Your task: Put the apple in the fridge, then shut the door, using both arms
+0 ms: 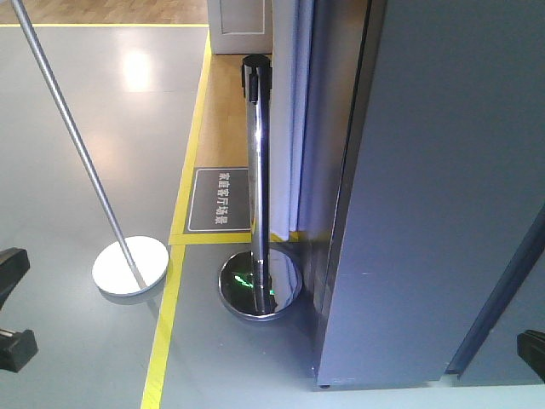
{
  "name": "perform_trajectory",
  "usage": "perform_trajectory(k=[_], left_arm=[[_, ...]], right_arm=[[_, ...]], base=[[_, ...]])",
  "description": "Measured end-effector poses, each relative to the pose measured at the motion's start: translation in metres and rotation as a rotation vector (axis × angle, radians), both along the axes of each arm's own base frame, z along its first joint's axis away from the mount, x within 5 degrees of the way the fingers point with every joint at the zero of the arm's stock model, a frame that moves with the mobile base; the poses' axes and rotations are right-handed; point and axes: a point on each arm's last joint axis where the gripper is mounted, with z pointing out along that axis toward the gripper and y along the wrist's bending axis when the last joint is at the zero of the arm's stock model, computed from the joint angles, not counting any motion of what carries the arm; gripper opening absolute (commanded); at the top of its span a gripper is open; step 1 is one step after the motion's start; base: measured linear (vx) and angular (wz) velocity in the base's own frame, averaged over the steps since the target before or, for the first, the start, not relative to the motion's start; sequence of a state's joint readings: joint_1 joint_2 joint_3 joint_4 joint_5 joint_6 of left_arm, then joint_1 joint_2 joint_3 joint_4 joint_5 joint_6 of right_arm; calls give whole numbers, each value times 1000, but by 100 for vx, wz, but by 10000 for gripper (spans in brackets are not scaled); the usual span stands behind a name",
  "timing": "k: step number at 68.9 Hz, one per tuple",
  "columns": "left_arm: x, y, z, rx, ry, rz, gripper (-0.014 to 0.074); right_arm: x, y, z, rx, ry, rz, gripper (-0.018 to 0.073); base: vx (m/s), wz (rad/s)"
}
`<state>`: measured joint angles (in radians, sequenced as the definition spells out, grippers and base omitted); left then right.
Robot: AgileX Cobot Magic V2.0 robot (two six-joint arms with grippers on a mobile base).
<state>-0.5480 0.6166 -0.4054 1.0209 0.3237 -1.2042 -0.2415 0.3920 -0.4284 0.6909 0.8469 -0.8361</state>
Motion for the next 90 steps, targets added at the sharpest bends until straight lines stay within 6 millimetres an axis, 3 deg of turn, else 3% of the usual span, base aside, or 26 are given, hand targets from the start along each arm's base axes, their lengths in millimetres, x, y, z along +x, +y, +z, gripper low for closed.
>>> perform_trajectory(k=[15,38,72,90], left_arm=[[-17,14,-16,-64,-104,-7,-8],[-56,40,-42,-220,-269,173,-8],[-61,31,-36,-341,-320,74,-8],[-60,36,-41,-345,-270,139,-8]], right_arm=[[0,0,0,0,1,0,-11],[0,0,0,0,1,0,-11],[0,0,0,0,3,2,-11],[0,0,0,0,3,2,-11]], base=[[0,0],[0,0],[0,0],[0,0]])
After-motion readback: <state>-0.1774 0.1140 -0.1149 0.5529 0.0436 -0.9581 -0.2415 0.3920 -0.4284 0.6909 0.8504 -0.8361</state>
